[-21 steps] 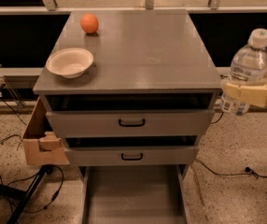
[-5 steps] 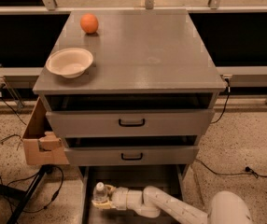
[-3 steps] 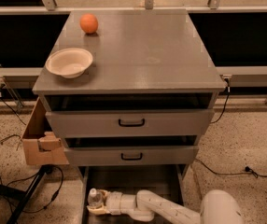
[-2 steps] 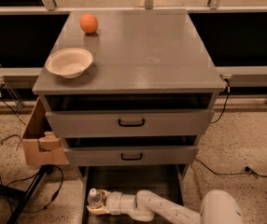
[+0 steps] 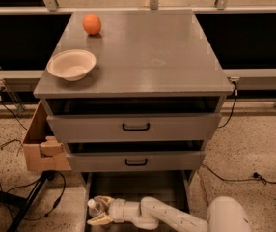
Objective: Place blue plastic bottle into bottom drawer
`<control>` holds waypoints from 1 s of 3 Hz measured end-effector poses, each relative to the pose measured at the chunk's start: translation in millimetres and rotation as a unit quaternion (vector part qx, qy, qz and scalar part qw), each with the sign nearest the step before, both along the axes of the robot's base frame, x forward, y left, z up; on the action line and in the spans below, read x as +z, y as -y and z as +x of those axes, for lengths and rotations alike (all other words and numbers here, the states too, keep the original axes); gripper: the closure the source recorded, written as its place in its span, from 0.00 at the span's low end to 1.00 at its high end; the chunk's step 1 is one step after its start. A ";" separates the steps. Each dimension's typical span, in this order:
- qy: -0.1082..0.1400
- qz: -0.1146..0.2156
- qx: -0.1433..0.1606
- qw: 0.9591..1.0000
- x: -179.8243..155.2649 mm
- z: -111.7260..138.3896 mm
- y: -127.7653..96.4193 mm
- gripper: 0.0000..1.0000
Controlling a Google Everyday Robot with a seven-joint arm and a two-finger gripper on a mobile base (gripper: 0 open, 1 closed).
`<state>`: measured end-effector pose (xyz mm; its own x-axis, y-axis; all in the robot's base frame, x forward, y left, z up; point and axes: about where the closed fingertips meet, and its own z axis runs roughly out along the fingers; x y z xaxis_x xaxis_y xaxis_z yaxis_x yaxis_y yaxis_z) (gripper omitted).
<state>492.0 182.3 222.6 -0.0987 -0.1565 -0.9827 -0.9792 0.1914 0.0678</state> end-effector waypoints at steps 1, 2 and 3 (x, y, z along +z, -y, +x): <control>0.000 0.001 0.001 1.000 0.2 -0.6 -1.0 0.00; 0.000 0.001 0.001 1.000 0.2 -0.6 -1.1 0.00; -0.008 0.002 0.012 1.000 7.8 -2.7 9.4 0.00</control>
Offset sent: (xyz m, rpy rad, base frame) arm -0.0005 0.0010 0.0002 0.0009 0.0005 0.0014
